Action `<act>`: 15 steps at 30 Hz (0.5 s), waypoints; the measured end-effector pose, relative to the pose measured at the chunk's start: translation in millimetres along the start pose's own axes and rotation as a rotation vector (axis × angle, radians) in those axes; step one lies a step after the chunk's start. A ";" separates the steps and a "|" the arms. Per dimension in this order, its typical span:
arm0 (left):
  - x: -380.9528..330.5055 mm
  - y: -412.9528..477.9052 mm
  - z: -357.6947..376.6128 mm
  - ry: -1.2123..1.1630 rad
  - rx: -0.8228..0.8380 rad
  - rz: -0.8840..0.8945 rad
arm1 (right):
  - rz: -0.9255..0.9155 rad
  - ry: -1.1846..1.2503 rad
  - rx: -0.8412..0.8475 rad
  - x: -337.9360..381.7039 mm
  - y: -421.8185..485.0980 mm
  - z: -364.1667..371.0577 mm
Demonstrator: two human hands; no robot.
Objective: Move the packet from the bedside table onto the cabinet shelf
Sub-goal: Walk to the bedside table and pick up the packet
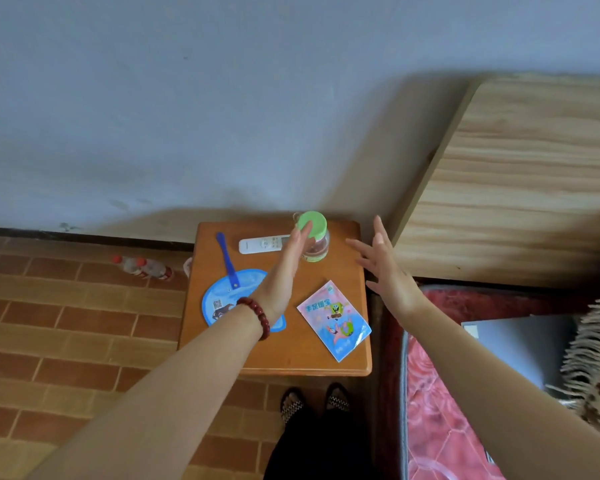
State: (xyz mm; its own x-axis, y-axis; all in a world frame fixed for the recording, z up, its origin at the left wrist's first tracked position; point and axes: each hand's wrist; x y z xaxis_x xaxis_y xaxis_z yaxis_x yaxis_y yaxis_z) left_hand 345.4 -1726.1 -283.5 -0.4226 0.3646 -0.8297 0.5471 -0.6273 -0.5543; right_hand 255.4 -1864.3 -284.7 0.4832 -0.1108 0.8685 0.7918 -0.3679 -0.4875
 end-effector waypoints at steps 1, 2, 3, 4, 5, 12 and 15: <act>6.0 4.1 2.0 -0.021 -0.010 -0.051 | 0.014 -0.015 -0.003 -8.7 3.4 -0.5; 11.9 6.5 4.2 -0.054 -0.017 -0.101 | 0.030 -0.025 -0.004 -18.1 6.3 -0.9; 19.7 10.9 5.5 -0.082 -0.024 -0.130 | 0.043 -0.029 -0.006 -27.9 10.1 -0.9; 28.1 15.4 6.4 -0.093 -0.030 -0.141 | 0.055 -0.033 -0.007 -37.9 14.6 -0.6; 36.6 20.5 7.2 -0.096 -0.039 -0.151 | 0.069 -0.043 -0.006 -48.2 19.3 -0.5; 105.1 71.1 8.2 -0.086 -0.045 -0.308 | 0.130 -0.062 -0.021 -128.2 67.3 1.2; 137.1 86.5 8.4 -0.100 -0.056 -0.402 | 0.168 -0.113 -0.017 -160.0 85.0 0.7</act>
State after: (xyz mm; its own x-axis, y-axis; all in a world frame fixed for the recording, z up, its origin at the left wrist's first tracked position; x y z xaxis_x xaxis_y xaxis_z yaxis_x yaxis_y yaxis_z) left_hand 328.8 -1736.2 -444.7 -0.6772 0.5024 -0.5375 0.3612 -0.4094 -0.8378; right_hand 245.7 -1877.3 -465.1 0.6478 -0.0679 0.7588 0.6905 -0.3684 -0.6225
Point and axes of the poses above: each hand's wrist, its own y-axis towards the middle knuckle, its own z-axis out of the palm, x = y × z, and after that the axes turned 1 degree about x, right-handed
